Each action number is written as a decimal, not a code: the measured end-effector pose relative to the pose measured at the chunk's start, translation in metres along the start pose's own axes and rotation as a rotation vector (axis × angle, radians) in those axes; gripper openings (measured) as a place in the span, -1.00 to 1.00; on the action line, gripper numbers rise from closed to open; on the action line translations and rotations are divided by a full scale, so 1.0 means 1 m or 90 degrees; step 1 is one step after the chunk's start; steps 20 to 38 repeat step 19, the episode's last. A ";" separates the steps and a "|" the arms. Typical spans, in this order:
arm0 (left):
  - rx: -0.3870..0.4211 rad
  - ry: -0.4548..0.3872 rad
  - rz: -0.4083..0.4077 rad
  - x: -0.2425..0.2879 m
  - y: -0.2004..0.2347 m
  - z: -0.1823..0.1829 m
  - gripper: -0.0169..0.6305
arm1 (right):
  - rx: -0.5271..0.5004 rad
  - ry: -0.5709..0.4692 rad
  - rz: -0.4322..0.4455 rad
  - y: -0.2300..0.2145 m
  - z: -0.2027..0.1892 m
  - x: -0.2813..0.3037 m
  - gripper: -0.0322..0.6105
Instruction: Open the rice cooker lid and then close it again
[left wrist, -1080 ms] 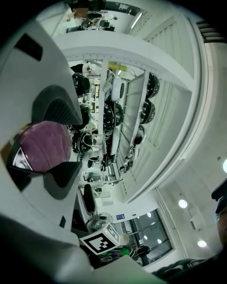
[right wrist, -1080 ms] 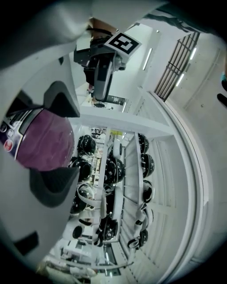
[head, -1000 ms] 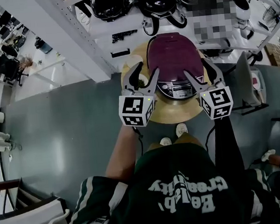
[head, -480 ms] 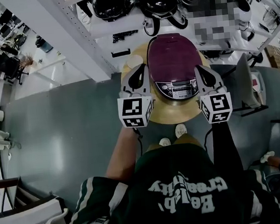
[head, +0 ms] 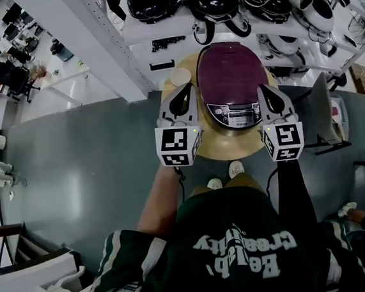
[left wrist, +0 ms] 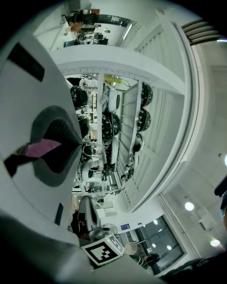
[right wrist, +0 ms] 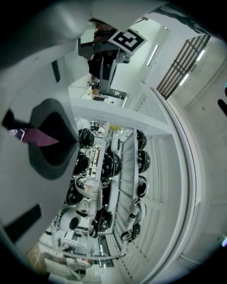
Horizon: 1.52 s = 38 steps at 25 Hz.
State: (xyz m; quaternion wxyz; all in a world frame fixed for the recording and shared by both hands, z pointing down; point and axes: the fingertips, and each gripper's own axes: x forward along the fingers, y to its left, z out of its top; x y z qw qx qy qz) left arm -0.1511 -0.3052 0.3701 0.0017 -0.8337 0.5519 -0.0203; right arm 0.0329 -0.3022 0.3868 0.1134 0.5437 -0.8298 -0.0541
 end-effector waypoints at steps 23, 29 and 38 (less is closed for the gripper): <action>0.033 0.001 0.002 -0.004 -0.004 0.005 -0.95 | 0.009 -0.006 -0.004 -0.001 0.000 -0.003 -0.89; 0.033 0.001 0.002 -0.004 -0.004 0.005 -0.95 | 0.009 -0.006 -0.004 -0.001 0.000 -0.003 -0.89; 0.033 0.001 0.002 -0.004 -0.004 0.005 -0.95 | 0.009 -0.006 -0.004 -0.001 0.000 -0.003 -0.89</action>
